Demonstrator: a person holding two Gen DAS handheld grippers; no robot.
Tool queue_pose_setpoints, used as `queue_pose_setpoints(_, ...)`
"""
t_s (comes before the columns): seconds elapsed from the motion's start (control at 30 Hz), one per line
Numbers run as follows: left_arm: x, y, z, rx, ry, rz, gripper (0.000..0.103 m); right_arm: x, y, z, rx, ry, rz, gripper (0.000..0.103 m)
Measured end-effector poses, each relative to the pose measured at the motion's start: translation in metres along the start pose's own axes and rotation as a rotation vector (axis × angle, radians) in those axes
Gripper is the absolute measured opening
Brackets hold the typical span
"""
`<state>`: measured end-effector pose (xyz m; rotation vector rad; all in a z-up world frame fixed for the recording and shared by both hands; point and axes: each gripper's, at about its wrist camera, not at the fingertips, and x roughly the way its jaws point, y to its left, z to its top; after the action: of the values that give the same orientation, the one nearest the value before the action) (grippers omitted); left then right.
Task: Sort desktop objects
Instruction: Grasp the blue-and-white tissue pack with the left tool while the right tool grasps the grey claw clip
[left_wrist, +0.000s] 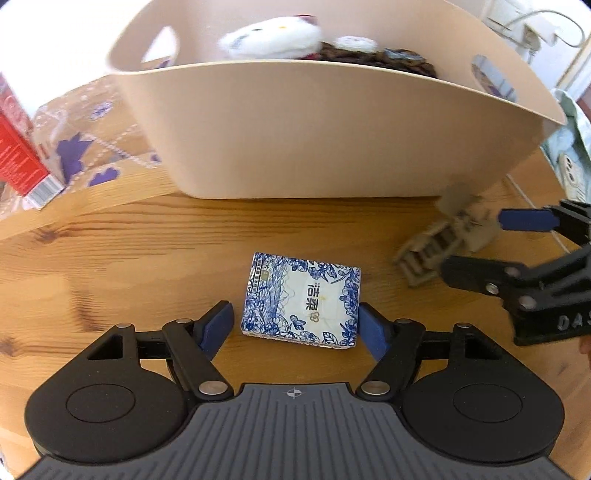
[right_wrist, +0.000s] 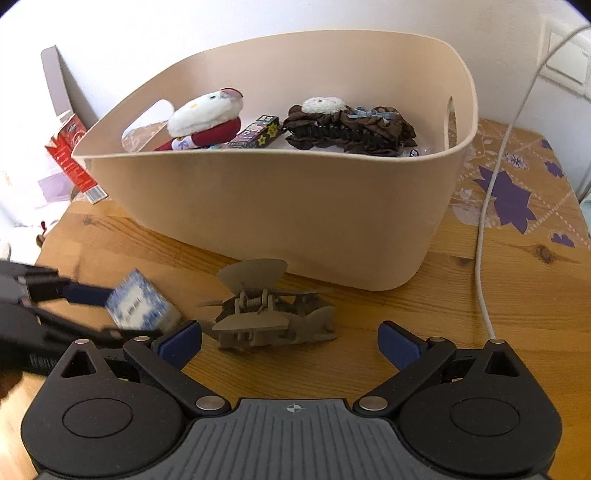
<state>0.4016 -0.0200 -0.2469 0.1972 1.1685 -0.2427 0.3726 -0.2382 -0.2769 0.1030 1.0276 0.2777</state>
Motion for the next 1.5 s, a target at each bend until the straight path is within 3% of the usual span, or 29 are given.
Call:
queue_pose_setpoints(0.27, -0.001, 0.023, 0.006, -0.001, -0.014, 0.044, 0.075, 0.007, 0.018, -0.005, -0.116, -0.051, -0.068, 0.103)
queue_pose_setpoints(0.63, 0.003, 0.016, 0.011, -0.110, -0.027, 0.102, 0.080, 0.031, 0.040, -0.008, -0.089, -0.079, -0.169, 0.103)
queue_pose_setpoints(0.7, 0.003, 0.016, 0.011, -0.129, -0.034, 0.109, 0.079, 0.033, 0.041, -0.008, -0.097, -0.094, -0.184, 0.096)
queue_pose_setpoints(0.77, 0.002, 0.018, 0.011, -0.150, -0.039, 0.111, 0.077, 0.031, 0.041, -0.009, -0.095, -0.115, -0.172, 0.086)
queue_pose_setpoints(0.87, -0.001, 0.018, 0.009, -0.144, -0.054, 0.120, 0.065, 0.030, 0.041, -0.008, -0.098, -0.112, -0.171, 0.086)
queue_pose_setpoints(1.17, -0.009, 0.028, 0.000, -0.190, -0.060, 0.068, 0.064, 0.015, 0.037, -0.018, -0.071, -0.111, -0.180, 0.086)
queue_pose_setpoints(1.5, -0.045, 0.031, -0.010, -0.112, -0.078, 0.042, 0.064, -0.038, 0.031, -0.011, -0.068, -0.166, -0.139, 0.086)
